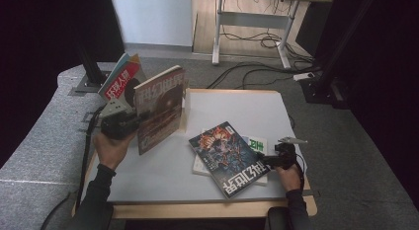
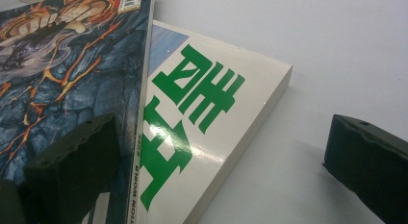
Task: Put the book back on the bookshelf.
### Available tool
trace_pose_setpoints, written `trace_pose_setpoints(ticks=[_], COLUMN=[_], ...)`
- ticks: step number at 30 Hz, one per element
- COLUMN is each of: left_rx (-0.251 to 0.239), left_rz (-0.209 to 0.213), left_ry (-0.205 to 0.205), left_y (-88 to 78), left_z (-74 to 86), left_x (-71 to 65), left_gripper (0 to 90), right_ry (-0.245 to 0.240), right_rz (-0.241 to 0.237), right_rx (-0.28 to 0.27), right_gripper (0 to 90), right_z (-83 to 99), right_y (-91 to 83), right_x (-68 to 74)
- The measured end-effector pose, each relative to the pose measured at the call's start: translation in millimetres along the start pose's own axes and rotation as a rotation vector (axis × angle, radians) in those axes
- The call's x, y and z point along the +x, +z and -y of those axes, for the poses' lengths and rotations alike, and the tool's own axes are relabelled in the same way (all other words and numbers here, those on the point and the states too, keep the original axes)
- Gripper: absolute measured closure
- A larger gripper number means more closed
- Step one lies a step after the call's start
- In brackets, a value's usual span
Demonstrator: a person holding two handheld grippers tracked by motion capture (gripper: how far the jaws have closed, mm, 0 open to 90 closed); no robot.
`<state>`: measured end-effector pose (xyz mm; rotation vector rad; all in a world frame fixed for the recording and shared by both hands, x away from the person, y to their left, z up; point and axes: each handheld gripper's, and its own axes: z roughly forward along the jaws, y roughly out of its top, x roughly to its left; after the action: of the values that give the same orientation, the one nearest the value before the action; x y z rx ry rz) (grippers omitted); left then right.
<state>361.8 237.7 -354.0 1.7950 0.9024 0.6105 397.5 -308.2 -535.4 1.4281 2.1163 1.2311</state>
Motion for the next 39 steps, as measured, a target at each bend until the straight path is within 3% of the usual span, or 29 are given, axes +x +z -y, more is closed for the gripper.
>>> trace_pose_setpoints(ticks=[4, 18, 30, 39], left_rx=[0.011, 0.04, 0.048, 0.045], left_rz=[-0.043, -0.124, -0.153, -0.16], left_ry=[-0.018, -0.029, -0.086, -0.096], left_y=[-6.3, -10.0, 10.4, 27.8], left_z=[2.0, 5.7, 5.5, 1.8], left_x=[8.1, 21.7, 30.3, 30.7], left_gripper=[84.1, 84.2, 84.1, 84.1], right_ry=[0.007, 0.013, 0.016, 0.018], right_rz=[-0.003, -0.008, -0.011, -0.013], right_rx=[0.002, 0.005, 0.007, 0.008], right_gripper=[0.0, 0.0, 0.0, 0.0], right_z=[0.0, 0.0, -0.1, -0.1], right_y=[0.1, 0.4, 0.6, 0.7], right_x=[-0.2, -0.8, -1.4, -1.6])
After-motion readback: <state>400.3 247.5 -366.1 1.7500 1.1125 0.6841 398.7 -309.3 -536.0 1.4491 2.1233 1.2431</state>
